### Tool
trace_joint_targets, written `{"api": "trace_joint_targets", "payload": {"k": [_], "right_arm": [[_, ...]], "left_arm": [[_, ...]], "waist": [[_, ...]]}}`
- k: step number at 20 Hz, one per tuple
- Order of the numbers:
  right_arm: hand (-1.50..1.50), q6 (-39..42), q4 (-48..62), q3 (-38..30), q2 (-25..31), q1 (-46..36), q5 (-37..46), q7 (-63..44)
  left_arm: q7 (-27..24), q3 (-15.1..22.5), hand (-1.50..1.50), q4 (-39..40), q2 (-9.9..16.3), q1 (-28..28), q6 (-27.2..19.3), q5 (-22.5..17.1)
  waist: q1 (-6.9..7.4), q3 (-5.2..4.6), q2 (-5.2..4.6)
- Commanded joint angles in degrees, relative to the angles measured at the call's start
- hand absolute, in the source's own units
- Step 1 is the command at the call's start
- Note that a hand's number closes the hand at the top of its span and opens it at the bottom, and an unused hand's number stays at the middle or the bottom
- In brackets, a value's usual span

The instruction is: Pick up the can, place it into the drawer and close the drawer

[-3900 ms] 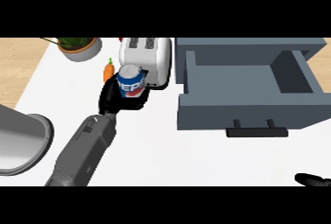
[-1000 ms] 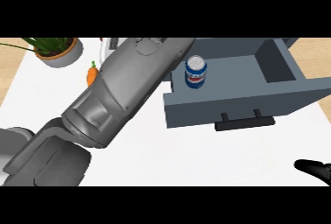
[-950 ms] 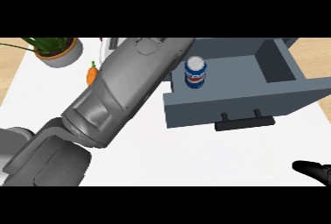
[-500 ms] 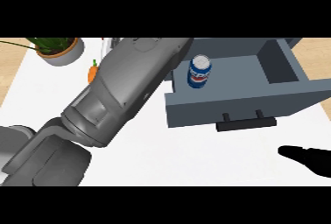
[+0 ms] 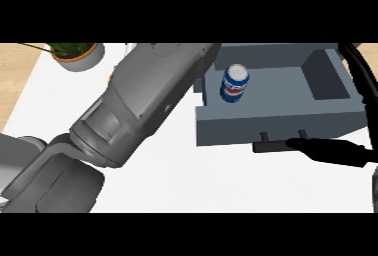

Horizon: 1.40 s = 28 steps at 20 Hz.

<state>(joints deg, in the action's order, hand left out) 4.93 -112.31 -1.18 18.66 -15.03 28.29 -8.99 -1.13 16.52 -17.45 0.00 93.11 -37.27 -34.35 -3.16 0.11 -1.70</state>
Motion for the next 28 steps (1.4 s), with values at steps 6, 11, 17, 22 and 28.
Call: {"api": "trace_joint_targets", "payload": {"k": [6, 11, 17, 22, 28], "right_arm": [[-1.5, -6.1, 20.6, 6.7, 0.0, -6.9, 15.4, 6.0], [-1.5, -11.5, 30.2, 10.1, -3.1, -12.4, 22.4, 7.5], [-1.5, -20.4, 46.7, 7.9, -5.7, -17.9, 25.4, 12.7], [-1.5, -29.8, 61.2, 6.2, -8.3, -24.1, 30.3, 13.1], [-1.5, -38.9, 73.2, 1.4, -9.1, -33.4, 31.5, 12.6]], "left_arm": [[-0.2, -0.6, -1.5, 2.4, 0.0, 1.5, 2.0, 1.3], [-1.1, -2.6, -1.5, 1.8, 0.9, 0.2, 3.1, 0.6], [3.0, -2.1, -1.5, -0.3, 6.3, -0.5, 5.8, 2.1], [4.2, -0.7, -1.5, -3.6, 4.6, -3.1, 3.6, 3.7], [5.3, -0.9, -1.5, -7.7, 9.5, -6.9, 6.8, 3.8]], "waist": [[2.78, -0.03, 0.54], [2.87, -0.06, 0.77], [4.23, -0.05, 1.1], [5.69, -0.06, 1.33], [7.53, -0.06, 1.15]]}}
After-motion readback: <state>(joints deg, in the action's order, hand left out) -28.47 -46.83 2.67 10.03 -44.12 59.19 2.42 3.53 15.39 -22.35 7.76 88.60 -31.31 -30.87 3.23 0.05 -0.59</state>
